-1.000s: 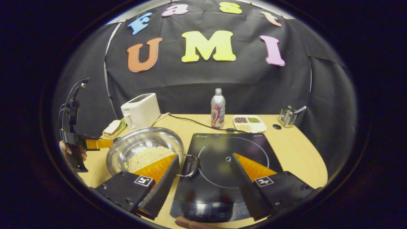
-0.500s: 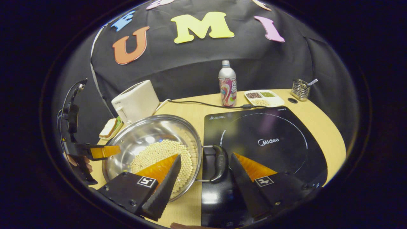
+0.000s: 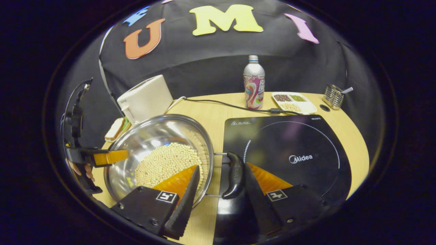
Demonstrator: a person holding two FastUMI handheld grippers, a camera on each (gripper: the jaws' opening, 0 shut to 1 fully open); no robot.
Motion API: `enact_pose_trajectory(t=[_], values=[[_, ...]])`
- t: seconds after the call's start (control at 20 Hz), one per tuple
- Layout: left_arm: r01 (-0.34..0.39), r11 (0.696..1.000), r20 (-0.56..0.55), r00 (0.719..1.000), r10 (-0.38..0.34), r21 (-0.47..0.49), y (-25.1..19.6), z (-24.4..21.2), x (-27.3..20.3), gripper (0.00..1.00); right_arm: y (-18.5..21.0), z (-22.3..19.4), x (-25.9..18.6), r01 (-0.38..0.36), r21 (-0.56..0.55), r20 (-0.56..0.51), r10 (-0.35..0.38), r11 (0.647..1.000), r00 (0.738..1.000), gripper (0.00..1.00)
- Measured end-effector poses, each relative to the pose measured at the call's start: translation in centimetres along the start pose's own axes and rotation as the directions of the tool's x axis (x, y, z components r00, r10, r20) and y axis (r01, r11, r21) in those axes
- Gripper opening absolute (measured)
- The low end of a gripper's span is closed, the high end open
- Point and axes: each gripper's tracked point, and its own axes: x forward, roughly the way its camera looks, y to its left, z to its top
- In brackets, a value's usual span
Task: First push the handle of the pot to place it horizontally, then grasp the pot with both hands and set it on the induction cooktop.
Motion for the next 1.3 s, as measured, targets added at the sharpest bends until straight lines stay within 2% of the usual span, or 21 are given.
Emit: enact_pose_trajectory(t=[0.1,0.2,0.25,0.3,0.35,0.4,0.45,0.5,0.55,0.6,0.7,0.75,0.8,0.85,0.9,0.95,1.05,1.3], values=[[-0.003,1.000,0.000,1.000,0.003,-0.005,0.0,-0.1,0.2,0.68,-0.4,0.5,0.7,0.023,-0.057,0.024,-0.022,0.998,0.999,0.77],[0.005,1.000,0.015,1.000,-0.005,-0.008,-0.1,0.1,0.1,0.68,-0.2,0.5,0.6,0.023,-0.053,0.018,-0.022,0.998,1.000,0.66],[0.008,1.000,0.017,1.000,-0.007,-0.023,-0.1,0.0,0.6,0.64,-0.1,0.6,0.4,0.025,-0.055,0.013,-0.025,0.998,1.000,0.66],[0.002,1.000,0.024,1.000,-0.002,-0.029,-0.1,0.0,0.1,0.63,-0.2,0.9,0.6,0.027,-0.062,0.010,-0.026,0.998,1.000,0.62],[-0.006,1.000,0.034,0.999,0.007,-0.020,-0.2,0.0,-0.2,0.53,-0.4,0.8,0.8,0.028,-0.059,0.008,-0.028,0.998,1.000,0.59],[-0.013,1.000,0.032,0.999,0.014,-0.011,-0.1,-0.2,-0.5,0.63,-0.4,0.8,0.8,0.028,-0.061,0.004,-0.028,0.998,1.000,0.58],[-0.014,1.000,0.032,0.999,0.015,-0.021,-0.2,-0.4,-0.6,0.63,-0.5,0.6,0.5,0.026,-0.059,-0.006,-0.027,0.998,1.000,0.57],[-0.014,0.999,0.026,1.000,0.015,-0.032,-0.3,-0.6,-1.0,0.63,-0.5,0.5,0.3,0.020,-0.054,-0.013,-0.021,0.998,1.000,0.59],[-0.013,0.999,0.023,1.000,0.014,-0.038,-0.3,-0.7,-1.4,0.53,-0.5,0.4,0.1,0.014,-0.055,-0.023,-0.016,0.998,1.000,0.55],[-0.015,0.999,0.021,1.000,0.015,-0.035,-0.4,-0.7,-1.7,0.63,-0.6,0.1,-0.2,0.005,-0.072,-0.047,-0.008,0.997,0.999,0.55],[-0.020,0.999,0.015,1.000,0.020,-0.050,-0.8,-0.7,-3.1,0.62,-0.7,0.4,-1.2,-0.017,-0.046,-0.079,0.014,0.999,0.997,0.55],[-0.023,0.999,0.010,1.000,0.023,-0.045,-1.1,-0.6,-3.7,0.57,-1.0,1.0,-1.3,-0.031,-0.047,-0.076,0.027,0.998,0.997,0.55],[-0.023,0.999,0.020,1.000,0.024,-0.039,-1.4,-0.2,-4.3,0.67,-1.2,1.6,-2.0,-0.039,-0.048,-0.071,0.036,0.998,0.997,0.57],[-0.022,0.999,0.023,0.999,0.023,-0.038,-1.8,0.1,-5.0,0.67,-1.4,2.3,-2.8,-0.048,-0.054,-0.064,0.044,0.997,0.997,0.57],[-0.022,0.999,0.029,0.999,0.024,-0.049,-2.1,0.4,-5.9,0.57,-1.6,2.9,-3.5,-0.057,-0.057,-0.058,0.054,0.997,0.997,0.57],[-0.021,0.998,0.034,0.999,0.023,-0.052,-2.5,0.9,-6.9,0.58,-1.8,3.6,-4.4,-0.064,-0.062,-0.053,0.061,0.996,0.997,0.55],[-0.018,0.999,0.060,0.998,0.021,-0.046,-3.3,2.0,-8.8,0.57,-2.3,5.1,-6.5,-0.079,-0.077,-0.034,0.076,0.994,0.996,0.57],[-0.012,1.000,0.127,0.992,0.015,-0.025,-6.5,5.4,-13.4,0.57,-4.6,9.5,-11.6,-0.121,-0.095,0.011,0.122,0.988,0.992,0.55]])
